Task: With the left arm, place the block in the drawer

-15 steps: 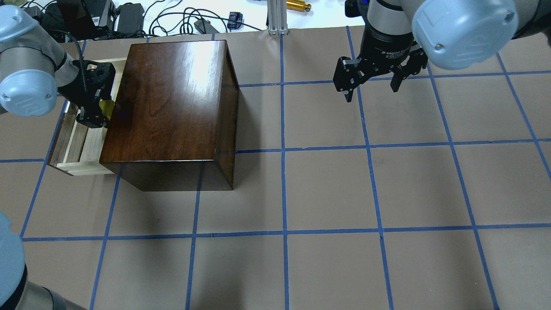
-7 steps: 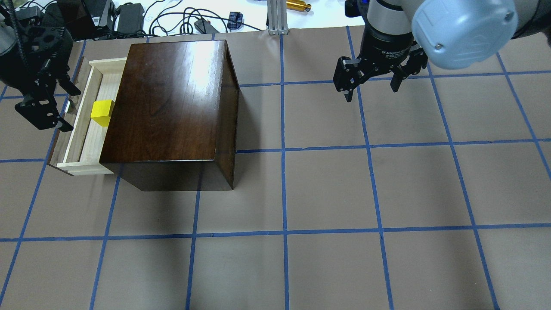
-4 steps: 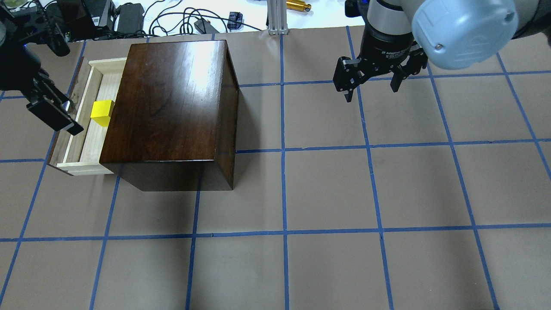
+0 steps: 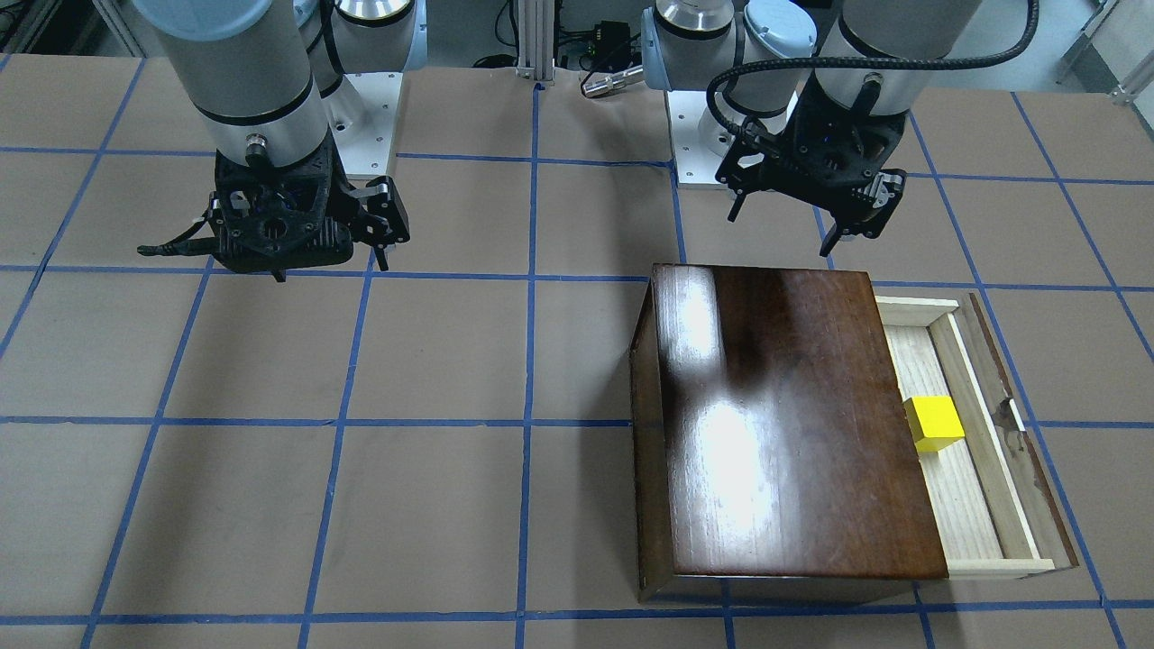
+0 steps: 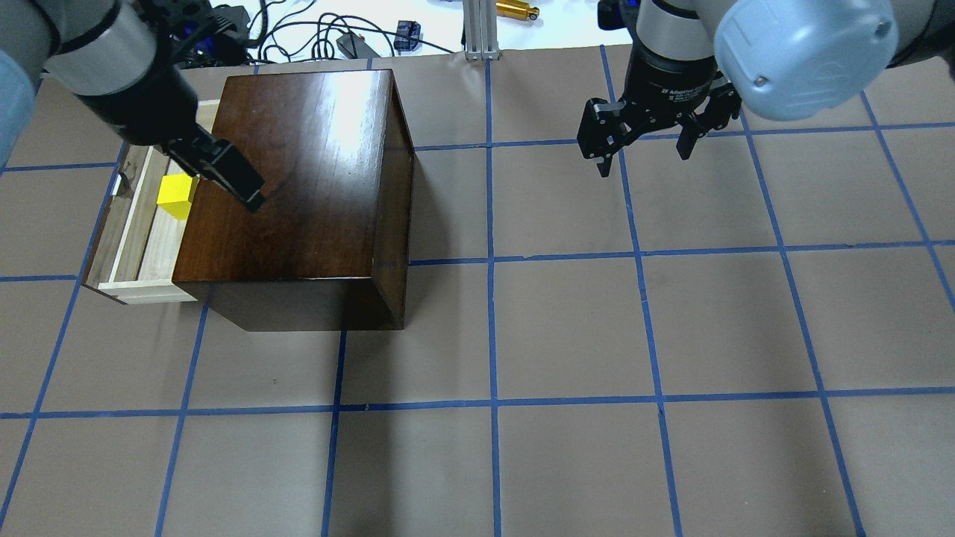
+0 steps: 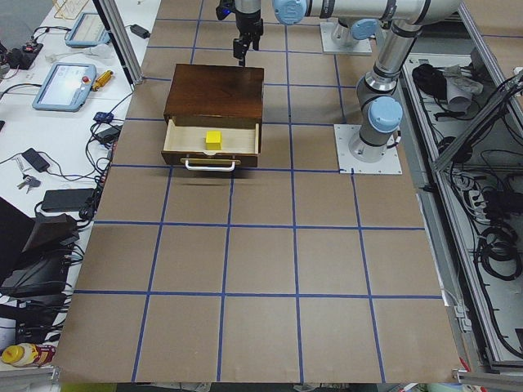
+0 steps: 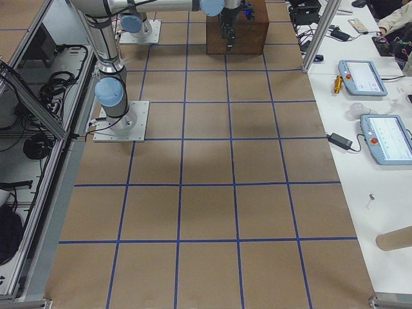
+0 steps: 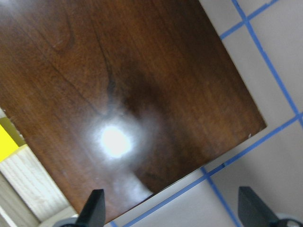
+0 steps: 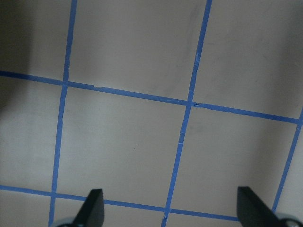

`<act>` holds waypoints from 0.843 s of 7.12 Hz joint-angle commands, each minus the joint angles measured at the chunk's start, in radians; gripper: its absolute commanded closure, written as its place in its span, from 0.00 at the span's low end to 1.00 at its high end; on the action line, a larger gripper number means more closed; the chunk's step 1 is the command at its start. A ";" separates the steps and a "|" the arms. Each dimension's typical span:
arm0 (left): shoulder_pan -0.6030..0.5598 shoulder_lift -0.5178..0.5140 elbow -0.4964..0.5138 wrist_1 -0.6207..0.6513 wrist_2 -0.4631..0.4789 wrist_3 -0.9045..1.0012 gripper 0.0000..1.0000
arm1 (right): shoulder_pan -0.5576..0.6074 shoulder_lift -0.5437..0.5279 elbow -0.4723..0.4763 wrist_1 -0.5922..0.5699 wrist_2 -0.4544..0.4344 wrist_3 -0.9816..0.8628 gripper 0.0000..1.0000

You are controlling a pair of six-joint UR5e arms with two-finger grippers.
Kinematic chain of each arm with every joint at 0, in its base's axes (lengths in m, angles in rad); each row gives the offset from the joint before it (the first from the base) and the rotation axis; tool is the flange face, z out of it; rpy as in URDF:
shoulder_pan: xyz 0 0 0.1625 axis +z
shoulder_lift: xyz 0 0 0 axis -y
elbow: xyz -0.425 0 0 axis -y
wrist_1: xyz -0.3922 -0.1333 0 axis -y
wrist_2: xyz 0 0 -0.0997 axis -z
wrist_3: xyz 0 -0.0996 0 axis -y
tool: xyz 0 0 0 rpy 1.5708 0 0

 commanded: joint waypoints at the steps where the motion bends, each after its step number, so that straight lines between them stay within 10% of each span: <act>1: -0.025 0.010 0.005 0.011 0.000 -0.378 0.00 | 0.000 0.000 0.000 0.000 0.000 0.001 0.00; 6: -0.025 0.018 0.000 0.045 0.078 -0.441 0.00 | 0.000 0.000 0.000 0.000 0.000 0.001 0.00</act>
